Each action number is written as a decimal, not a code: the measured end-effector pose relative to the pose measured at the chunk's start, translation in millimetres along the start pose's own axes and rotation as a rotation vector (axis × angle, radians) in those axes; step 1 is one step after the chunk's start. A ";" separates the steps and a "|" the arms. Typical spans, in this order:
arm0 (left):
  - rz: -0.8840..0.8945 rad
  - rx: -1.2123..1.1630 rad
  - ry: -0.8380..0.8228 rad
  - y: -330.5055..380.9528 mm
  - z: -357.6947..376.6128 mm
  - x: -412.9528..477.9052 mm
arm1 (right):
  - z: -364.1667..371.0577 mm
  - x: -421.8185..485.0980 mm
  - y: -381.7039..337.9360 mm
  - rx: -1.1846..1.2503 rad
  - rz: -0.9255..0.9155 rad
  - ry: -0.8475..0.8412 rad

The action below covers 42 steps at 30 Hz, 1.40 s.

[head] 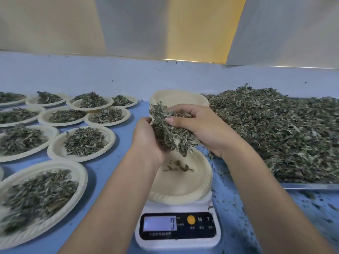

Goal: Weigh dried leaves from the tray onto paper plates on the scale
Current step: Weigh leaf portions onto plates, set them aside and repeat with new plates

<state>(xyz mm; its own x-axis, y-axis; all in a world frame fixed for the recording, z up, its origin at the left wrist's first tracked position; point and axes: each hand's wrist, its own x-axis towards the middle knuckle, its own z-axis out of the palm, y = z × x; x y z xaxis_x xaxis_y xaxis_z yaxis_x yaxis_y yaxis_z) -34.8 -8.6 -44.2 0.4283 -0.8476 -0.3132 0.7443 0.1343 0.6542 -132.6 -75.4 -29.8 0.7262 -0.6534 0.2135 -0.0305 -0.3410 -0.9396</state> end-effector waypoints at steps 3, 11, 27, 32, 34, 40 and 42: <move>-0.014 0.135 0.014 1.3 -3.1 1.8 | -2.3 -0.4 -0.2 -0.160 -0.038 -0.050; -0.037 0.207 0.080 -0.3 -1.8 5.5 | 8.1 -4.1 -3.6 -0.454 -0.072 -0.151; 0.140 0.158 0.257 -6.9 -10.2 27.4 | 16.6 -1.0 4.9 -0.451 -0.065 -0.017; 0.179 0.101 0.292 -5.7 -9.8 27.7 | 10.1 -3.9 1.3 -0.476 -0.069 -0.081; 0.181 0.100 0.301 -4.1 -10.2 27.7 | 8.1 -4.6 -0.2 -0.467 -0.079 -0.096; 0.239 0.103 0.338 3.2 -14.6 29.3 | 2.0 -7.9 -1.5 -0.560 -0.030 -0.170; 0.241 0.071 0.322 7.0 -16.8 29.2 | 2.4 -6.8 1.5 -0.640 0.014 -0.206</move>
<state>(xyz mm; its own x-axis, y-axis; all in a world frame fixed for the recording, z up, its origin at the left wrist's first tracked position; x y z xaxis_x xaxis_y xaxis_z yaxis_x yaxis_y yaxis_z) -8.5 -23.8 -60.4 0.7332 -0.5908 -0.3368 0.5703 0.2643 0.7778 -136.0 -69.8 -33.3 0.8373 -0.5397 0.0875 -0.3955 -0.7084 -0.5845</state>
